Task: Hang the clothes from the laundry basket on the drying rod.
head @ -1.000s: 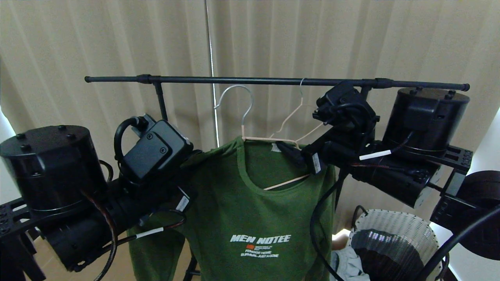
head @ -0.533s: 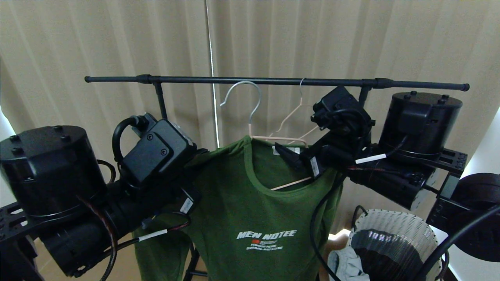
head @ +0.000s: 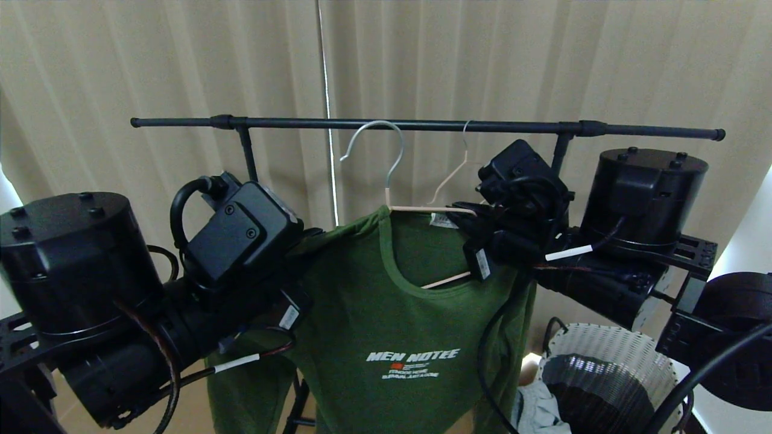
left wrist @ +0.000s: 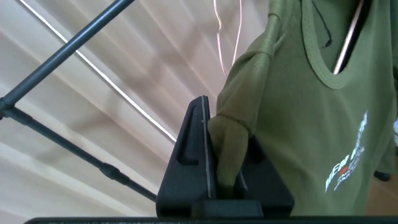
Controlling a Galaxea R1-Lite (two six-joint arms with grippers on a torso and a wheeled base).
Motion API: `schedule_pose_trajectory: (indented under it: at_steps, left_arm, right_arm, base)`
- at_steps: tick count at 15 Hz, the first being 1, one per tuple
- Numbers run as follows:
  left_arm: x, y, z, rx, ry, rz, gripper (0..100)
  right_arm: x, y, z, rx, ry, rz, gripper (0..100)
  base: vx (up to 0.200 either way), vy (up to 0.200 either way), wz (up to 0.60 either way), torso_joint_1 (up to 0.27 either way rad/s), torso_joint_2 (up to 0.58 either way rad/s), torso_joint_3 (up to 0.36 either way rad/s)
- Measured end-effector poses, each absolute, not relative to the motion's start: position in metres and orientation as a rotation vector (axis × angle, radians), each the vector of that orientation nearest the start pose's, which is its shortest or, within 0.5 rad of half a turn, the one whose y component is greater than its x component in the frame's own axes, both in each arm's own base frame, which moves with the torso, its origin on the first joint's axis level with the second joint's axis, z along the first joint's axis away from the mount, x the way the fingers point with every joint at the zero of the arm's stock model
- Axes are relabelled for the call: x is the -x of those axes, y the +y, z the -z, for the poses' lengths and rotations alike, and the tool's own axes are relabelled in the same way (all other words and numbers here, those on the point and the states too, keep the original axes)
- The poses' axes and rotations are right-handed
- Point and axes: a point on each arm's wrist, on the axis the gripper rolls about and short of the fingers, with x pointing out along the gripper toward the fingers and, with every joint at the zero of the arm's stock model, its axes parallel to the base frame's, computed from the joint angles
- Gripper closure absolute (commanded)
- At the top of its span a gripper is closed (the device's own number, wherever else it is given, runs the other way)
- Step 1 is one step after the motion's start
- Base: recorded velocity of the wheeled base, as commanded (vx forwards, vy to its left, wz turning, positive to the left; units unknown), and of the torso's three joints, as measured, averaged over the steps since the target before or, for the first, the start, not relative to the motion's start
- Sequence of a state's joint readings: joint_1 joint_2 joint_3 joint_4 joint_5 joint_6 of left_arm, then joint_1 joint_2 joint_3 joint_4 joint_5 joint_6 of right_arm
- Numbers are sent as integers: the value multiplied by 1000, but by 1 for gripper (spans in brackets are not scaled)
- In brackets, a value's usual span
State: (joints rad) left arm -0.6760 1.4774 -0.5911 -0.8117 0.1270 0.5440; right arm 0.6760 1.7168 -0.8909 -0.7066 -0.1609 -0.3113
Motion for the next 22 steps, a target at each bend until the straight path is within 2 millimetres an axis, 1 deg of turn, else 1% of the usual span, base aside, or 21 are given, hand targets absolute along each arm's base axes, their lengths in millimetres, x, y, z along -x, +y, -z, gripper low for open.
schedule_pose_trajectory:
  at_steps: [6, 7, 12, 14, 19, 22]
  left_arm:
    - [-192, -146, -204, -554, -80, 540, 100]
    - [-193, -145, -204, -554, -78, 534, 0]
    - [-190, -139, -208, -521, -85, 520, 0]
    - [-185, -132, -207, -511, -79, 507, 0]
    - [-172, -105, -202, -493, -71, 492, 0]
    - [-168, -97, -199, -481, -56, 470, 0]
  right_arm:
    - [-250, 196, -208, 351, 29, -527, 100]
    - [-250, 196, -208, 352, 30, -521, 100]
    - [-249, 193, -212, 350, 24, -507, 100]
    - [-250, 186, -215, 346, 19, -486, 100]
    - [-261, 163, -218, 340, 24, -406, 100]
    - [-263, 154, -221, 337, 22, -377, 100]
  base:
    - [0, 0, 0, 0, 0, 0]
    - [0, 0, 0, 0, 0, 0]
    - [0, 0, 0, 0, 0, 0]
    - [0, 0, 0, 0, 0, 0]
    - [0, 0, 0, 0, 0, 0]
    - [0, 0, 0, 0, 0, 0]
